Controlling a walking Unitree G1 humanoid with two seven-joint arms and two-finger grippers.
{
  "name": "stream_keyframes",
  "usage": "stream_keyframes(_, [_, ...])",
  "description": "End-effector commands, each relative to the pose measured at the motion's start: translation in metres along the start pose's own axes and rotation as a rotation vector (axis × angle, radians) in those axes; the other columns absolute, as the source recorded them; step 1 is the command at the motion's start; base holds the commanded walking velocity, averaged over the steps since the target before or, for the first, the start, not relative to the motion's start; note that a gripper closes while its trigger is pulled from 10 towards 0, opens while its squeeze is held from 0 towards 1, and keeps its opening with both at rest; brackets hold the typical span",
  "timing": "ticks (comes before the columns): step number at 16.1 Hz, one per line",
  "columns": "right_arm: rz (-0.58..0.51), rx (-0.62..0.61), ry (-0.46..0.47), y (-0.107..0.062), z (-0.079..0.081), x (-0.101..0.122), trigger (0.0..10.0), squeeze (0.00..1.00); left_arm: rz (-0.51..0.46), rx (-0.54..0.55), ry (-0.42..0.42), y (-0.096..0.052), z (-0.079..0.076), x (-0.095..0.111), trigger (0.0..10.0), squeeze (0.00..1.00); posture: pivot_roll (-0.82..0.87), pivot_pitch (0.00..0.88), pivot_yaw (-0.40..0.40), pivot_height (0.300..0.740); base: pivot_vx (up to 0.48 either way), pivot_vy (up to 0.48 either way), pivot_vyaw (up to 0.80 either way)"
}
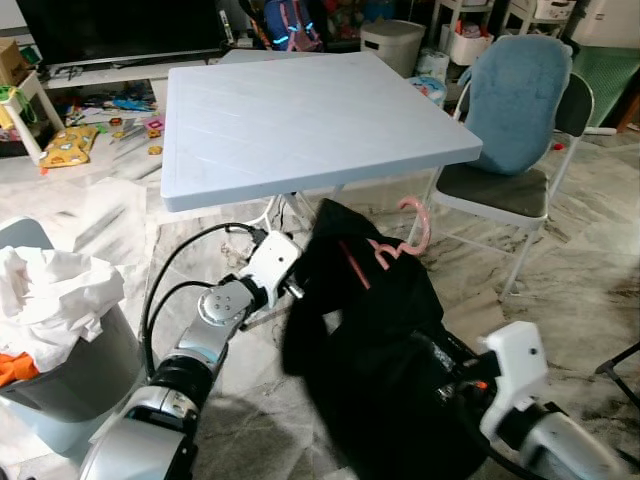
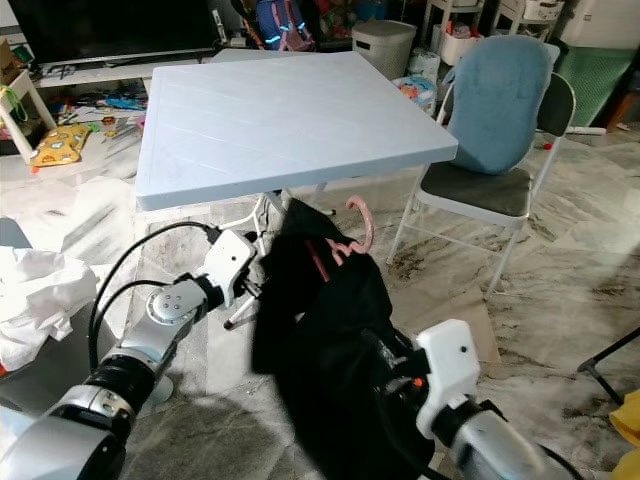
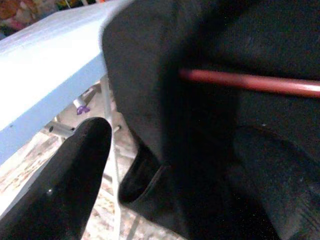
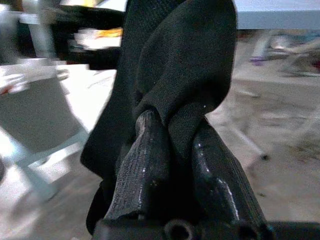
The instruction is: Hang hanger
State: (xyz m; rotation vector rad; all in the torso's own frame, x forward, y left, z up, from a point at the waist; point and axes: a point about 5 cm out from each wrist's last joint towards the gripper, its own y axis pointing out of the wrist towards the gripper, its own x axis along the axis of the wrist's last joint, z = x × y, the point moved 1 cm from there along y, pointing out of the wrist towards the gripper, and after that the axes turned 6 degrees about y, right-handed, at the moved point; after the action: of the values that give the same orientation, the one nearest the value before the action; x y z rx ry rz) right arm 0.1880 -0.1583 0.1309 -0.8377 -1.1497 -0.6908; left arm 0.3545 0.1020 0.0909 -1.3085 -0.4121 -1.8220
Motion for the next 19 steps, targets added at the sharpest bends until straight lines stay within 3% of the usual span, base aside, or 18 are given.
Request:
stream_keyframes(1, [-0.048,0.106,0.002,-0.007,0.013,0.019,10.0,0.00,0.014,-0.005,0.027,0.001,0.001,-0.001,10.0,0.00,-0.05,0.000,-0.014,0.740,0.000,0.000,0.00])
stream_keyframes(4, [-0.022,0.182,-0.005,-0.018,0.021,0.025,10.0,0.00,-0.024,-0.017,-0.002,0.000,-0.005,-0.001,10.0,0.00,-0.06,0.000,-0.014,0.740,0.000,0.000,0.00])
stream_keyframes(6, [0.024,0.238,0.010,-0.029,0.026,0.025,10.0,0.00,-0.068,-0.055,0.000,-0.002,-0.010,0.000,0.0,0.00,-0.05,0.000,-0.015,0.740,0.000,0.000,0.00])
stream_keyframes(9, [0.113,0.194,-0.027,-0.036,0.015,0.018,10.0,0.00,-0.071,-0.063,0.005,-0.005,-0.007,-0.001,0.0,0.00,-0.05,0.000,-0.016,0.740,0.000,0.000,0.00])
stream_keyframes(16, [0.167,0.219,-0.014,-0.045,0.015,0.015,10.0,0.00,-0.057,-0.066,0.001,-0.008,-0.003,-0.006,0.0,0.00,-0.05,0.000,-0.015,0.740,0.000,0.000,0.00])
stream_keyframes(19, [0.228,0.174,-0.050,-0.049,0.008,0.006,10.0,0.00,-0.062,-0.062,0.001,-0.007,-0.002,-0.004,0.0,0.00,-0.06,0.000,-0.013,0.740,0.000,0.000,0.00])
